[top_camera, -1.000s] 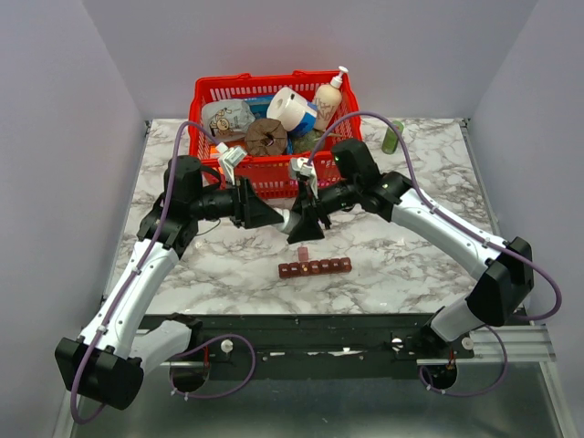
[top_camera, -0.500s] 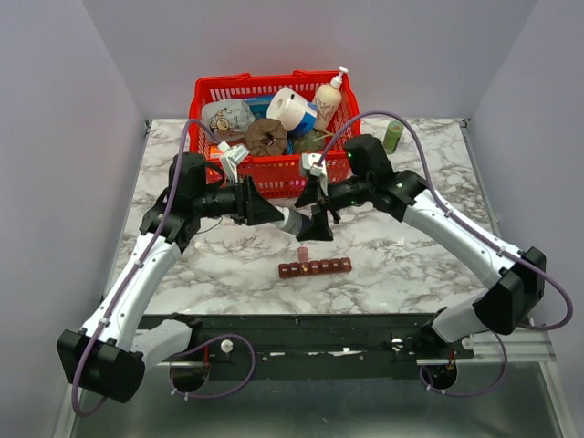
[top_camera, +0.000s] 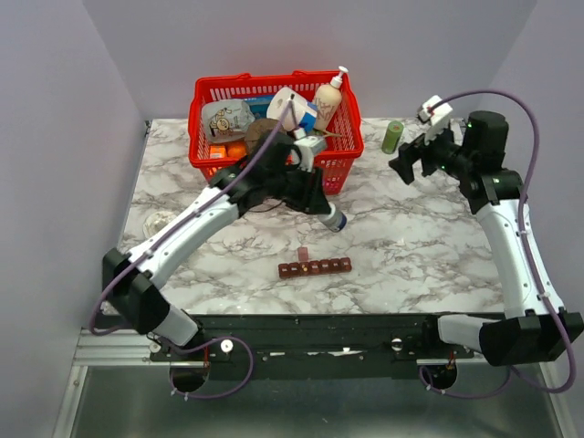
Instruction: Sort the pills into containers
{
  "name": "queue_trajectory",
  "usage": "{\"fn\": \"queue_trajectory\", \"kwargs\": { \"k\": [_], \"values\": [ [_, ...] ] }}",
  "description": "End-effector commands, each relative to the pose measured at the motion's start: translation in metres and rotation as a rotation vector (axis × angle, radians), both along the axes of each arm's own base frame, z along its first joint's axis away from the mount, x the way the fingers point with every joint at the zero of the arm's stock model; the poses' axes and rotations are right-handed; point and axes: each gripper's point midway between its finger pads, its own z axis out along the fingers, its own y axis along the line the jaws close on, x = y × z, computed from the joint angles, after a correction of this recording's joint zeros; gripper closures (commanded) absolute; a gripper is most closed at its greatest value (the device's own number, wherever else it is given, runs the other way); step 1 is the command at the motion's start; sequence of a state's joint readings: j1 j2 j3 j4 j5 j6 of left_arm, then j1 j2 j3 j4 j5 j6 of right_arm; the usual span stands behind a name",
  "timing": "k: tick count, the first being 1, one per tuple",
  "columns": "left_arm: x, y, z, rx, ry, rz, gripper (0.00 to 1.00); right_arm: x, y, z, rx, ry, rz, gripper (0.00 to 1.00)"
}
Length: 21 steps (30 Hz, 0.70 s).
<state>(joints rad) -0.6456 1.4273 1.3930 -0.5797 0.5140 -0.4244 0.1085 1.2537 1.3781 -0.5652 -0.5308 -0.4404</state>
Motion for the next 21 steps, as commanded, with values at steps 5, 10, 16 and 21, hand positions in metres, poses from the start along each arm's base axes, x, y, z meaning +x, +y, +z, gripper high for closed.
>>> {"fn": "queue_trajectory", "kwargs": {
  "k": [5, 10, 16, 21],
  "values": [
    [0.051, -0.104, -0.036, 0.311, -0.195, -0.005, 1.00, 0.017, -0.106, 0.020, 0.121, -0.081, -0.483, 0.00],
    [0.082, -0.159, -0.050, 0.359, -0.279, -0.024, 1.00, 0.011, -0.143, 0.029, 0.131, -0.140, -0.599, 0.00],
    [0.107, -0.189, -0.080, 0.382, -0.365, -0.012, 1.00, 0.006, -0.162, 0.026, 0.154, -0.135, -0.643, 0.00],
    [0.111, -0.194, -0.110, 0.432, -0.377, -0.027, 1.00, 0.007, -0.161, 0.021, 0.163, -0.121, -0.631, 0.00]
  ]
}}
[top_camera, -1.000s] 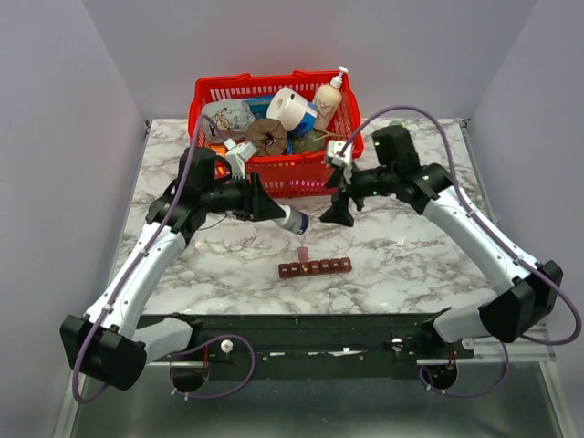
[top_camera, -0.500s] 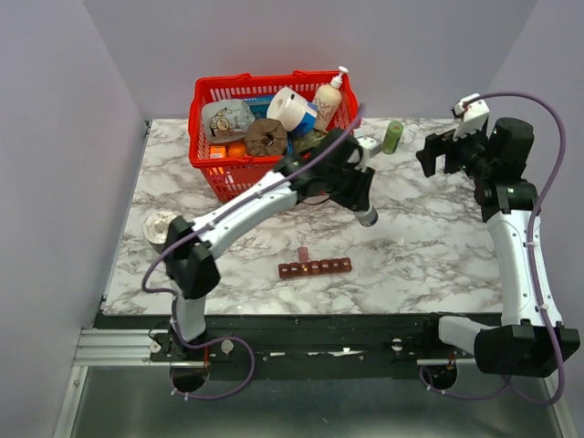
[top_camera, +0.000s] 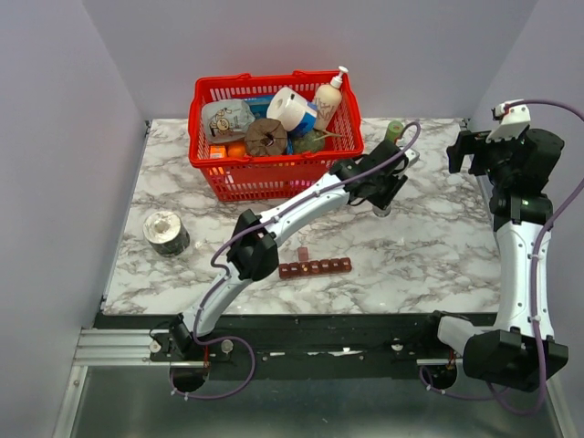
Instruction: Sort the pills into containers
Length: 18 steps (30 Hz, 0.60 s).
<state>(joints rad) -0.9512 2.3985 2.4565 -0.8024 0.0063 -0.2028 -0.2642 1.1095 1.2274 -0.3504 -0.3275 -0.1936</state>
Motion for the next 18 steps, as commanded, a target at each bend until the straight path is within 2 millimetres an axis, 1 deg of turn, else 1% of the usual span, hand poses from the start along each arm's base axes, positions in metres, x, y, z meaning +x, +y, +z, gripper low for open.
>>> {"fn": "queue_trajectory", "kwargs": {
  "k": [1, 4, 6, 9, 10, 12, 13, 15, 16, 18],
  "values": [
    [0.011, -0.005, -0.016, 0.053, -0.076, 0.004, 1.00, 0.002, 0.001, -0.004, 0.024, -0.005, 0.011, 0.00],
    [0.010, -0.007, -0.029, 0.074, -0.074, -0.011, 1.00, 0.003, 0.003, -0.008, 0.033, 0.003, 0.026, 0.00],
    [0.009, -0.009, -0.034, 0.077, -0.070, -0.017, 1.00, 0.005, 0.005, -0.010, 0.035, 0.008, 0.035, 0.00],
    [0.006, -0.013, -0.046, 0.080, -0.049, -0.031, 0.96, 0.005, 0.007, -0.014, 0.042, 0.018, 0.048, 0.00],
    [0.006, -0.014, -0.052, 0.081, -0.038, -0.029, 0.93, 0.006, 0.007, -0.014, 0.043, 0.019, 0.052, 0.00],
    [0.004, -0.015, -0.058, 0.087, -0.028, -0.033, 0.91, 0.006, 0.008, -0.015, 0.044, 0.020, 0.055, 0.00],
    [0.003, -0.015, -0.062, 0.090, -0.022, -0.030, 0.87, 0.006, 0.008, -0.015, 0.044, 0.020, 0.055, 0.00],
    [0.004, -0.015, -0.063, 0.090, -0.022, -0.023, 0.81, 0.006, 0.008, -0.016, 0.044, 0.020, 0.059, 0.00],
    [0.004, -0.017, -0.062, 0.086, -0.021, -0.023, 0.73, 0.006, 0.009, -0.016, 0.043, 0.021, 0.062, 0.00],
    [0.005, -0.016, -0.061, 0.084, -0.024, -0.014, 0.64, 0.006, 0.010, -0.018, 0.045, 0.025, 0.070, 0.00]
  ]
}}
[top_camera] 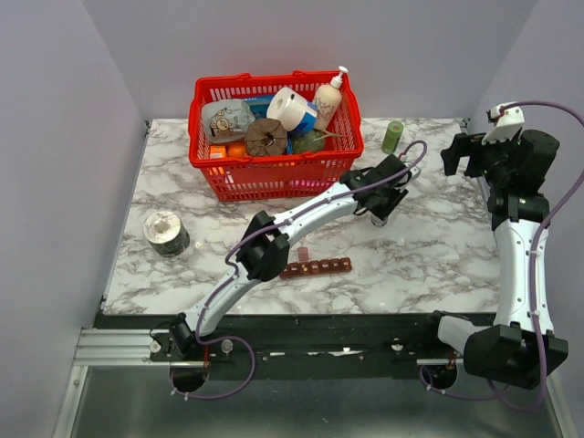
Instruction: Sort the pills into containers
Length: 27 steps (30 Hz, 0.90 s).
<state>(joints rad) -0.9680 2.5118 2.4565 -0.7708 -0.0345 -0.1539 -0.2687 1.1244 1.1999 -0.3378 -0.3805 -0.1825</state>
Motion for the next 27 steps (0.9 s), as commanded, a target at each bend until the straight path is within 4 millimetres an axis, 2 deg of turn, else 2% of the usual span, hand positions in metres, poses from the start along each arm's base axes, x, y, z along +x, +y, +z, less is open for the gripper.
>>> {"fn": "queue_trajectory", "kwargs": {
  "k": [1, 7, 11, 13, 15, 16, 17, 18, 19, 20, 22, 23, 24, 25, 26, 27],
  "values": [
    [0.002, -0.009, 0.005, -0.024, -0.026, 0.011, 0.55, 0.004, 0.003, -0.005, 0.016, 0.001, 0.028, 0.00],
    [0.003, -0.010, 0.020, -0.055, -0.040, 0.017, 0.36, 0.003, 0.005, -0.006, 0.014, 0.002, 0.040, 0.00],
    [0.002, -0.012, 0.034, -0.082, -0.049, 0.020, 0.28, 0.002, 0.007, -0.007, 0.011, 0.002, 0.055, 0.00],
    [0.004, -0.011, 0.042, -0.100, -0.053, 0.027, 0.28, 0.002, 0.007, -0.008, 0.006, 0.005, 0.061, 0.00],
    [0.001, -0.010, 0.059, -0.127, -0.060, 0.016, 0.27, 0.001, 0.012, -0.007, -0.007, 0.001, 0.093, 0.00],
    [0.001, -0.009, 0.085, -0.172, -0.084, 0.011, 0.27, -0.002, 0.015, -0.008, -0.011, 0.006, 0.112, 0.00],
    [-0.003, -0.004, 0.082, -0.164, -0.076, 0.008, 0.26, -0.003, 0.017, -0.008, -0.031, 0.003, 0.138, 0.00],
    [-0.006, -0.001, 0.089, -0.177, -0.080, -0.003, 0.25, -0.005, 0.023, -0.008, -0.031, -0.002, 0.171, 0.00],
    [-0.008, 0.002, 0.129, -0.251, -0.133, -0.010, 0.24, -0.009, 0.026, -0.006, -0.040, -0.009, 0.187, 0.00],
    [-0.014, 0.013, 0.111, -0.213, -0.118, -0.018, 0.23, -0.011, 0.028, -0.004, -0.060, -0.020, 0.204, 0.00],
    [-0.019, 0.021, 0.130, -0.259, -0.165, -0.030, 0.23, -0.018, 0.033, 0.000, -0.074, -0.037, 0.236, 0.00],
    [-0.030, 0.040, 0.134, -0.250, -0.178, -0.041, 0.23, -0.020, 0.035, 0.002, -0.089, -0.045, 0.252, 0.00],
    [-0.035, 0.048, 0.138, -0.256, -0.193, -0.047, 0.23, -0.023, 0.040, 0.002, -0.088, -0.048, 0.279, 0.00],
    [-0.040, 0.060, 0.174, -0.322, -0.257, -0.053, 0.22, -0.026, 0.044, 0.001, -0.084, -0.043, 0.301, 0.00],
    [-0.049, 0.076, 0.146, -0.274, -0.237, -0.060, 0.22, -0.030, 0.049, 0.001, -0.108, -0.051, 0.345, 0.00],
    [-0.054, 0.087, 0.146, -0.266, -0.268, -0.081, 0.22, -0.037, 0.064, 0.001, -0.097, -0.059, 0.441, 0.00]
  ]
}}
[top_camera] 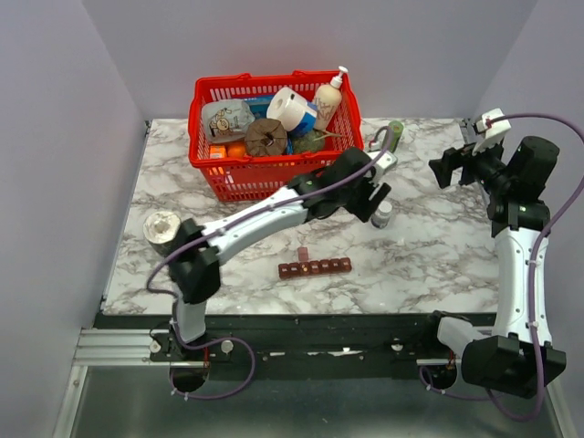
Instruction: Sort the pills into containers
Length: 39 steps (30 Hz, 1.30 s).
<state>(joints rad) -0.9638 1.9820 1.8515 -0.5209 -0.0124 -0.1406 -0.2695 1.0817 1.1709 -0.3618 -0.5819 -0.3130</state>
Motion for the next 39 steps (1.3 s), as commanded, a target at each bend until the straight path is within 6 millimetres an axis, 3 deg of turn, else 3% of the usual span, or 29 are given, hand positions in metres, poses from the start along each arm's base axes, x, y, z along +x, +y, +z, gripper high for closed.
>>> {"fn": "queue_trajectory", "kwargs": {
  "k": [1, 2, 3, 4, 5, 9, 11, 12, 15, 19, 24, 27, 28, 30, 31, 33, 34, 39],
  "values": [
    [-0.025, 0.041, 0.082, -0.185, -0.233, -0.081, 0.22, -0.031, 0.042, -0.006, -0.016, 0.004, 0.280, 0.00],
    [-0.038, 0.057, 0.050, -0.141, -0.201, -0.112, 0.21, -0.037, 0.051, -0.009, -0.061, -0.016, 0.374, 0.00],
    [-0.042, 0.070, 0.046, -0.117, -0.240, -0.149, 0.21, -0.053, 0.074, -0.008, -0.041, -0.036, 0.537, 0.00],
    [-0.049, 0.079, 0.042, -0.119, -0.253, -0.181, 0.20, -0.072, 0.087, -0.022, -0.002, 0.032, 0.612, 0.00],
    [-0.079, 0.094, 0.026, -0.117, -0.227, -0.308, 0.20, -0.078, 0.095, -0.028, -0.066, 0.001, 0.698, 0.01],
    [-0.122, 0.151, -0.025, 0.015, -0.299, -0.487, 0.20, -0.132, 0.161, -0.080, -0.122, 0.141, 1.037, 0.05],
    [-0.135, 0.179, -0.047, 0.081, -0.361, -0.534, 0.19, -0.141, 0.179, -0.095, -0.146, 0.121, 1.119, 0.04],
    [-0.138, 0.187, -0.054, 0.107, -0.389, -0.558, 0.19, -0.151, 0.194, -0.103, -0.174, 0.115, 1.184, 0.04],
    [-0.141, 0.210, -0.083, 0.187, -0.471, -0.597, 0.18, -0.155, 0.223, -0.129, -0.218, 0.101, 1.257, 0.00],
    [-0.134, 0.212, -0.097, 0.203, -0.554, -0.596, 0.17, -0.140, 0.249, -0.150, -0.267, 0.076, 1.298, 0.00],
    [-0.125, 0.210, -0.120, 0.267, -0.477, -0.604, 0.18, -0.125, 0.272, -0.170, -0.226, 0.156, 1.249, 0.03],
    [-0.120, 0.206, -0.125, 0.245, -0.461, -0.583, 0.19, -0.119, 0.280, -0.180, -0.170, 0.242, 1.174, 0.17],
    [-0.116, 0.207, -0.123, 0.233, -0.464, -0.569, 0.20, -0.111, 0.281, -0.184, -0.172, 0.254, 1.131, 0.28],
    [-0.117, 0.207, -0.126, 0.225, -0.448, -0.582, 0.20, -0.114, 0.283, -0.193, -0.145, 0.314, 1.102, 0.39],
    [-0.118, 0.206, -0.128, 0.226, -0.445, -0.589, 0.20, -0.108, 0.283, -0.202, -0.160, 0.318, 1.064, 0.52],
    [-0.117, 0.206, -0.135, 0.243, -0.428, -0.600, 0.22, -0.107, 0.289, -0.210, -0.172, 0.348, 1.036, 0.60],
    [-0.117, 0.206, -0.137, 0.250, -0.417, -0.604, 0.23, -0.098, 0.290, -0.215, -0.199, 0.362, 0.996, 0.66],
    [-0.115, 0.205, -0.148, 0.292, -0.371, -0.629, 0.26, -0.082, 0.297, -0.228, -0.254, 0.413, 0.906, 0.75]
  ]
}}
